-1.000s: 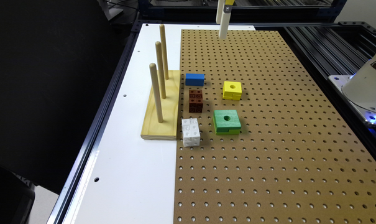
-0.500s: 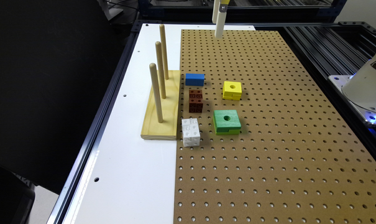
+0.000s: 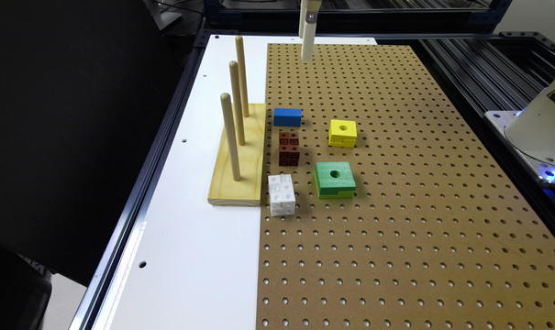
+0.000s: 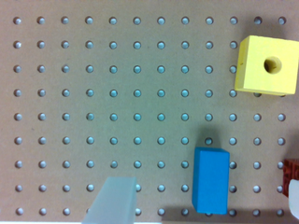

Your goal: Pick up narrow blue stick.

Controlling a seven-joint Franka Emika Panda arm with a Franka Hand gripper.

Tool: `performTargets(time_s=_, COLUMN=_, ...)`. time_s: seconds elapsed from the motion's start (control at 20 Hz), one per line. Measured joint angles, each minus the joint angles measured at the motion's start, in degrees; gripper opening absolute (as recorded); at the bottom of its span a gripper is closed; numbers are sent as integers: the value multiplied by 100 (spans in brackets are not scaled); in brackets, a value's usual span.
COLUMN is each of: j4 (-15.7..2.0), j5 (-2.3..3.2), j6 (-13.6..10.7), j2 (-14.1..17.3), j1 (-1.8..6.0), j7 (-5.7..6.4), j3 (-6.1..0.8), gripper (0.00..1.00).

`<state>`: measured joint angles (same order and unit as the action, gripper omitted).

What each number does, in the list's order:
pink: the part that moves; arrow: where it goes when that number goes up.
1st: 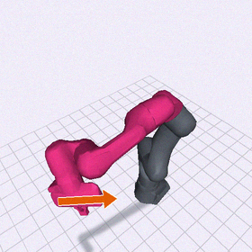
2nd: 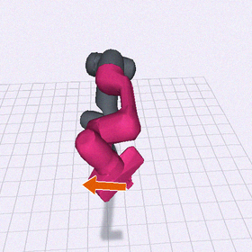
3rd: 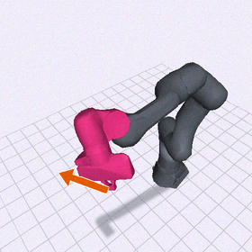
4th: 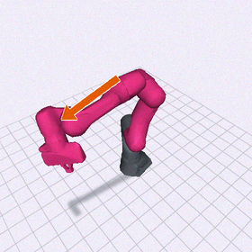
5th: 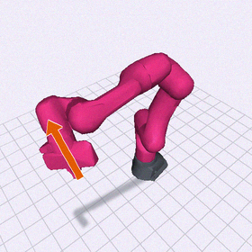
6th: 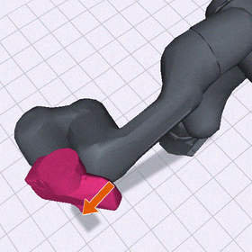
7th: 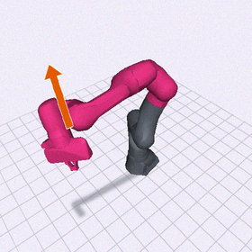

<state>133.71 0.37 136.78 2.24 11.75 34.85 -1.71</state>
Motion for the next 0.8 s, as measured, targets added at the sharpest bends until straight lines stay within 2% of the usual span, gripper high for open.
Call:
performTargets(time_s=0.25, j4=-2, j5=0, j6=383, j2=382, j1=0, j7=0, j3=-1, gripper=100)
performTargets(time_s=0.6, j4=0, j5=0, j6=453, j2=486, j1=0, j7=0, j3=-2, gripper=100)
performTargets(time_s=0.8, j4=-3, j5=-1, j6=681, j2=702, j1=-1, j7=13, j3=-27, gripper=100)
